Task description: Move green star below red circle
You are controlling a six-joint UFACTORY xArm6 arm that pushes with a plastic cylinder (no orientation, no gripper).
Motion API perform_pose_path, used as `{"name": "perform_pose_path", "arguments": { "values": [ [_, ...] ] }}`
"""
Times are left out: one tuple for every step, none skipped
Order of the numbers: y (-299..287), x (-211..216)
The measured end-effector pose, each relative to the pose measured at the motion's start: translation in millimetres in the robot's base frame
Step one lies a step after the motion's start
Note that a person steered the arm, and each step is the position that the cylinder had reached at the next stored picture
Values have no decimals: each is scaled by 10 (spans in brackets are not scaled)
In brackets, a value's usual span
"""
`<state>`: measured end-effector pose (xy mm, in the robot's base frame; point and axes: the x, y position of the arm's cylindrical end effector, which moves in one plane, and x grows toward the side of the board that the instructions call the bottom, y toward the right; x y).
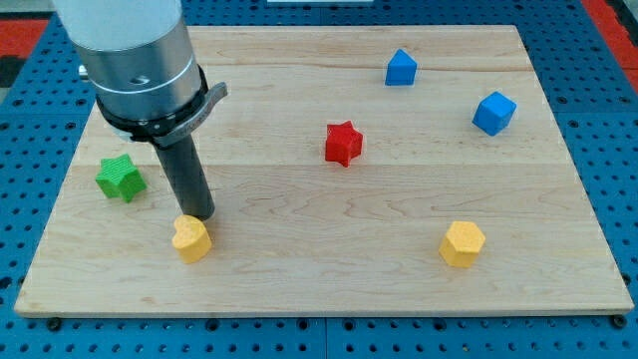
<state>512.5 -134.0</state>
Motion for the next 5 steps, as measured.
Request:
{"name": "perform_pose_path", "arguments": {
  "values": [
    [-253, 31],
    [-482, 2],
    [-766, -41],
    [-857, -317],
    [-857, -718]
  ]
}}
